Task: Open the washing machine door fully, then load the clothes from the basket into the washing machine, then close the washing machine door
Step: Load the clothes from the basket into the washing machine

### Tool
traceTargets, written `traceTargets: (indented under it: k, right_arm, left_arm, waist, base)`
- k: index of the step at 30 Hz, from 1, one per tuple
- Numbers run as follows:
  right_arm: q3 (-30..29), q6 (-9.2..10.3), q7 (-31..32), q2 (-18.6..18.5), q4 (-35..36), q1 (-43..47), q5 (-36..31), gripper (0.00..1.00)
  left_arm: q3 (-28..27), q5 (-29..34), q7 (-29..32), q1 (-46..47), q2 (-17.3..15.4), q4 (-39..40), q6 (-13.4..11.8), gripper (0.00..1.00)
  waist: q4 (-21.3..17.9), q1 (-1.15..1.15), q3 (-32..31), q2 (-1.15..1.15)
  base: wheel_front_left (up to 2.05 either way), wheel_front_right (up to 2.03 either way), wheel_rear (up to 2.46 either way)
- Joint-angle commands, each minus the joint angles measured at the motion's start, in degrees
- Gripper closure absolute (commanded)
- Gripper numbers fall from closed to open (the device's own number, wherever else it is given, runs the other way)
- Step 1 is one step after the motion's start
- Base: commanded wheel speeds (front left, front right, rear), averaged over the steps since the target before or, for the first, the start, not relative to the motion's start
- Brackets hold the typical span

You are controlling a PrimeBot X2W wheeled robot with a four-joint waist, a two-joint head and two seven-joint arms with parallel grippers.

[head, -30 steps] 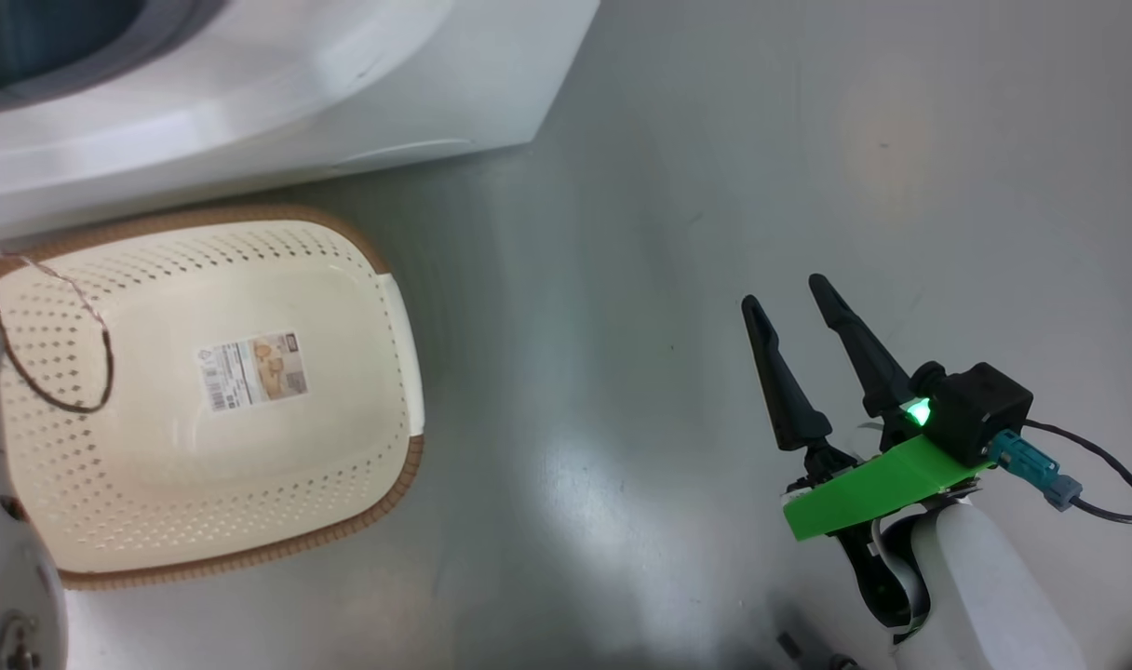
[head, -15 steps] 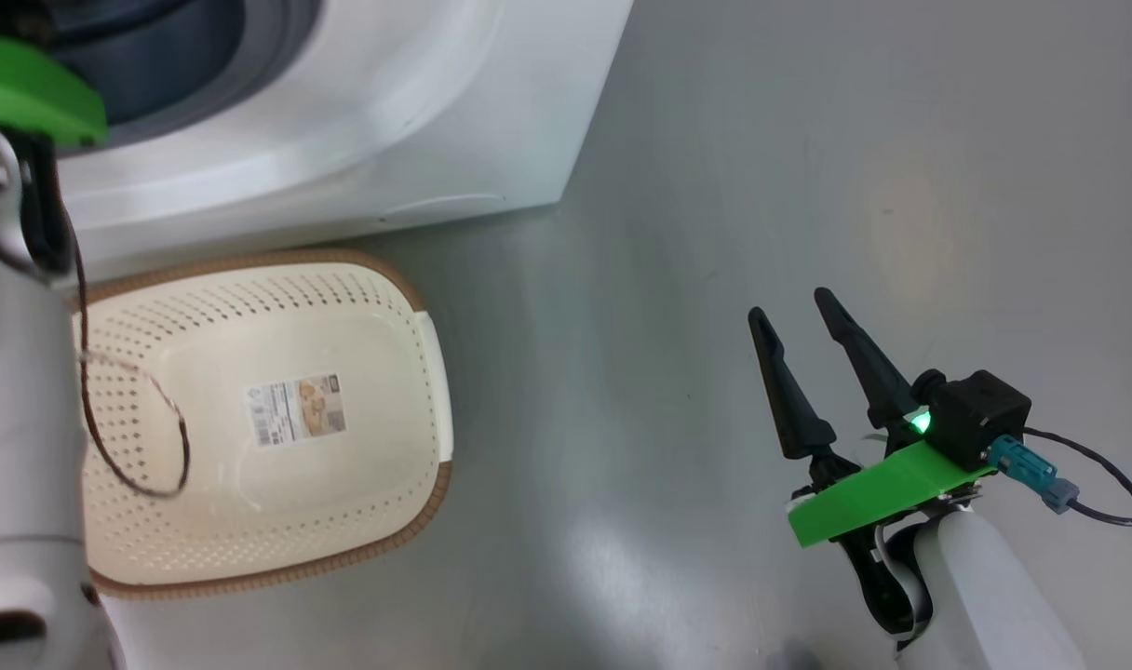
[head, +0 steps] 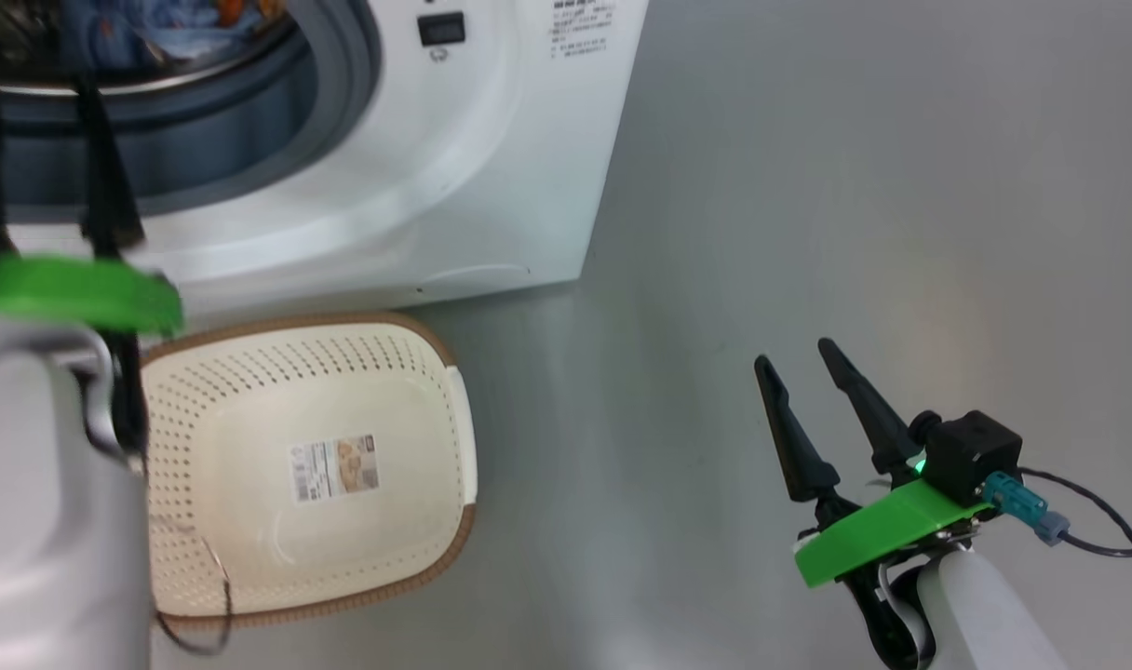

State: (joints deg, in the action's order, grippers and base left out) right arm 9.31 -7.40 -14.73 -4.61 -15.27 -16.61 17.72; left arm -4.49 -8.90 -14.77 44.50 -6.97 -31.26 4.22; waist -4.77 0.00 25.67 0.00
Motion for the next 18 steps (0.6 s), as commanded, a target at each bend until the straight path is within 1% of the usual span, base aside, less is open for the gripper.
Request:
traceTargets:
  k: [1, 12, 18]
  right_arm:
    - [1.5, -0.09, -0.3, 0.2, 0.9, 1.6, -0.4, 0.0]
    - [2.3, -0.09, -0.3, 0.2, -0.3, 4.2, -0.7, 0.0]
    - [2.7, -0.09, -0.3, 0.3, -0.4, 5.8, -0.7, 0.0]
  left_arm:
    - [-1.6, 0.4, -0.2, -2.2, -2.0, 2.4, 0.1, 0.0]
    - [-3.3, 1.9, -0.2, -19.0, 1.7, 15.2, -0.4, 0.0]
    - [-4.2, 2.0, -0.2, -28.3, 3.1, 21.4, -0.7, 0.0]
  waist:
    - [0.5, 0.0, -2.5, 0.0]
    - [0.8, 0.0, -9.3, 0.0]
    - [0.4, 0.0, -13.2, 0.0]
  base:
    - [0.0, 0.0, 0.0]
    - [0.0, 0.0, 0.0]
    - [0.0, 0.0, 0.0]
